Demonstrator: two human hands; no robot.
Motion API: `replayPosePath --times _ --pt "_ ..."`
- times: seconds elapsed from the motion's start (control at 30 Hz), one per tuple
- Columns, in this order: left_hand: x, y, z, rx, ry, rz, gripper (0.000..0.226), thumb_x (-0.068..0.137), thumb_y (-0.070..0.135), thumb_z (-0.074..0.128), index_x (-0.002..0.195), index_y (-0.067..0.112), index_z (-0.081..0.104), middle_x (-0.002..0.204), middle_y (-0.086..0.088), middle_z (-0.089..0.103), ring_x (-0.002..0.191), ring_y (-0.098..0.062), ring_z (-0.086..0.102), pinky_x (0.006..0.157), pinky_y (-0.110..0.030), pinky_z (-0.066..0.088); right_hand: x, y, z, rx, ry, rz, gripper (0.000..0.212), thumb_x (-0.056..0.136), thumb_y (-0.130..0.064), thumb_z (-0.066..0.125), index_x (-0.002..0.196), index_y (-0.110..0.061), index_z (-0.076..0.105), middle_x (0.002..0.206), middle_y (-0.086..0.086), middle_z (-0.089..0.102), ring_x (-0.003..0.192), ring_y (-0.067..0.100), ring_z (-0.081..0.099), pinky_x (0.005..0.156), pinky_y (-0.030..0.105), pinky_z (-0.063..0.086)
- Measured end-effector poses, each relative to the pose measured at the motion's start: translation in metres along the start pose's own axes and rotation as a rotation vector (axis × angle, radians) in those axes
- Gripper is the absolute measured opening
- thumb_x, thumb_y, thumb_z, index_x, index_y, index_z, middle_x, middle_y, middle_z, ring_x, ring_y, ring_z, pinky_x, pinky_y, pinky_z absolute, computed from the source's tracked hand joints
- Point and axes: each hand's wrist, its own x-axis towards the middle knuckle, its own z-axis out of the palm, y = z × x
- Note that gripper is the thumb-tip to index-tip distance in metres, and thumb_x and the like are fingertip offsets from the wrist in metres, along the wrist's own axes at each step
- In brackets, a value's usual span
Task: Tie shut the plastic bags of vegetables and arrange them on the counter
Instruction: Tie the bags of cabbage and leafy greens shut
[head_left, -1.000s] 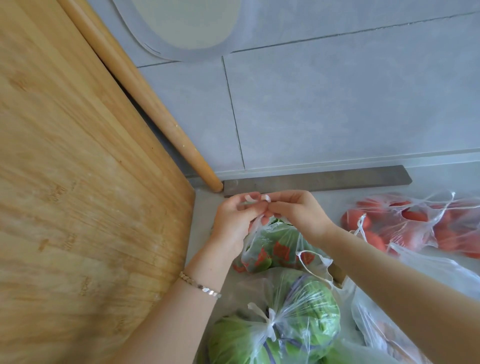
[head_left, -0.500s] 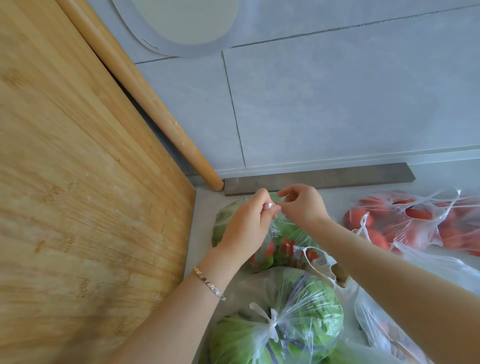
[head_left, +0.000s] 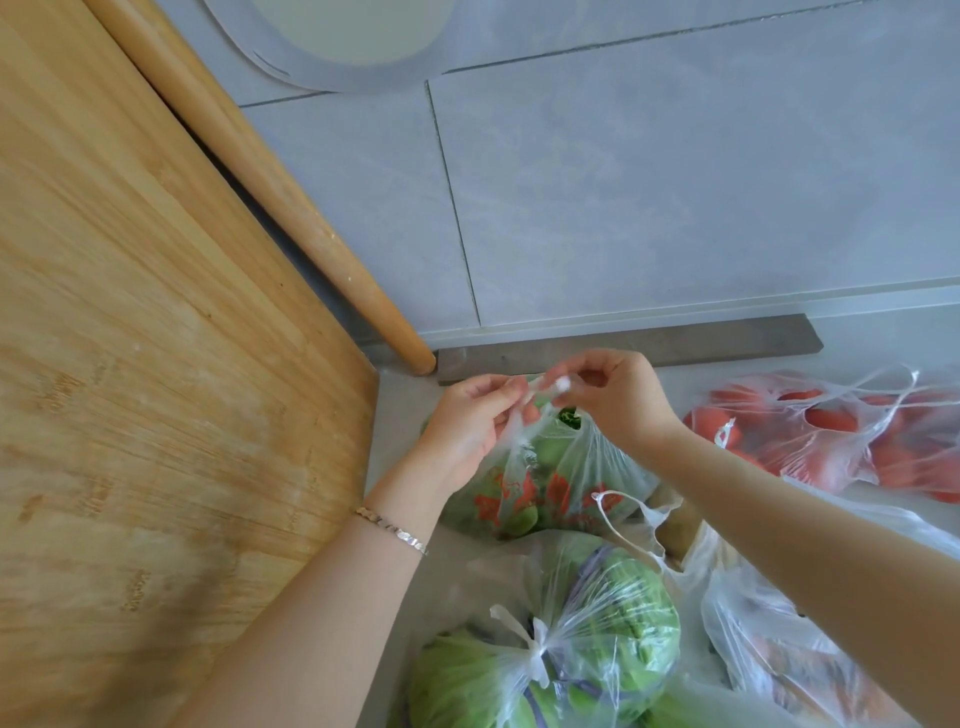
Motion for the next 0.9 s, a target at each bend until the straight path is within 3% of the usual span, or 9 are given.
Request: replayPosePath --times 0.13,0.27,0.37,0.43,0.5,0.6,0.7,0.8,0.9 --pt "0.005 0.013 -0.015 0.001 -0.019 -0.004 0.033 0.087 0.007 0.050 0.056 0.011 0.059 0.076 -0.011 0.061 0.077 -0.020 0.060 0.084 -0.032 0.046 0.003 0.004 0.000 0.016 -0.033 0.128 0.014 0.090 -0.019 0.054 0.090 -0.011 0.065 0.092 -0.012 0.055 0.082 0.003 0.054 0.072 0.009 0.041" --pt "0.014 0.002 -0.049 0.384 0.208 0.012 0.015 0.074 0.021 0.070 0.060 0.018 0.072 0.069 0.000 0.067 0.074 -0.015 0.062 0.075 -0.027 0.045 0.002 0.033 -0.011 0.067 0.218 0.426 0.025 0.090 -0.020 0.047 0.081 -0.004 0.064 0.084 0.001 0.058 0.071 0.014 0.049 0.068 0.028 0.037" --pt "0.018 -0.024 -0.065 0.633 0.387 0.005 0.027 0.087 0.028 0.060 0.067 0.010 0.061 0.067 -0.005 0.054 0.068 -0.020 0.051 0.059 -0.025 0.034 0.001 0.050 -0.011 -0.022 0.329 0.581 0.030 0.090 -0.019 0.043 0.081 0.002 0.063 0.075 0.010 0.051 0.062 0.018 0.041 0.060 0.031 0.031" --pt "0.020 -0.045 -0.061 0.786 0.455 0.136 0.022 0.093 0.028 0.049 0.086 0.010 0.059 0.085 -0.008 0.059 0.083 -0.023 0.056 0.068 -0.028 0.042 0.002 0.058 -0.002 -0.142 0.318 0.455 0.035 0.095 -0.025 0.035 0.078 -0.004 0.058 0.071 0.005 0.048 0.060 0.015 0.040 0.062 0.030 0.031" --pt "0.021 -0.059 -0.050 0.874 0.401 0.288 0.033 0.096 0.028 0.041 0.119 0.007 0.051 0.119 -0.011 0.056 0.111 -0.022 0.053 0.093 -0.032 0.045 0.006 0.067 0.011 -0.287 0.235 0.168 0.040 0.095 -0.032 0.025 0.098 -0.009 0.058 0.100 0.005 0.055 0.090 0.016 0.052 0.082 0.031 0.038" --pt "0.029 -0.080 -0.039 1.073 0.275 0.418 0.049 0.097 0.023 0.038 0.140 0.003 0.029 0.144 -0.013 0.039 0.136 -0.022 0.033 0.115 -0.036 0.026 0.013 0.090 0.023 -0.780 -0.147 -0.081 0.067 0.082 -0.050 -0.001 0.141 -0.032 0.026 0.154 -0.008 0.011 0.141 0.011 0.006 0.116 0.036 0.006" --pt "0.043 -0.104 -0.040 1.253 0.227 0.397 0.054 0.098 0.022 0.034 0.145 0.006 0.015 0.153 -0.008 0.024 0.144 -0.016 0.012 0.118 -0.027 0.001 0.016 0.118 0.028 -1.064 -0.321 -0.091 0.082 0.071 -0.063 -0.025 0.144 -0.037 0.002 0.156 -0.007 -0.006 0.142 0.013 -0.013 0.113 0.037 -0.011" --pt "0.054 -0.118 -0.044 1.296 0.236 0.411 0.054 0.098 0.022 0.032 0.146 0.009 0.012 0.155 -0.003 0.019 0.145 -0.011 0.007 0.114 -0.023 -0.004 0.020 0.133 0.032 -1.115 -0.365 -0.071 0.102 0.053 -0.062 -0.045 0.143 -0.036 -0.005 0.156 -0.007 -0.007 0.143 0.014 -0.013 0.115 0.037 -0.009" --pt "0.059 -0.124 -0.046 1.329 0.241 0.398 0.053 0.098 0.024 0.029 0.146 0.009 0.013 0.155 -0.004 0.020 0.145 -0.012 0.008 0.114 -0.024 -0.004 0.023 0.139 0.036 -1.126 -0.382 -0.060 0.092 0.050 -0.060 -0.048 0.134 -0.036 -0.018 0.155 -0.009 -0.009 0.139 0.009 -0.018 0.114 0.036 -0.010"
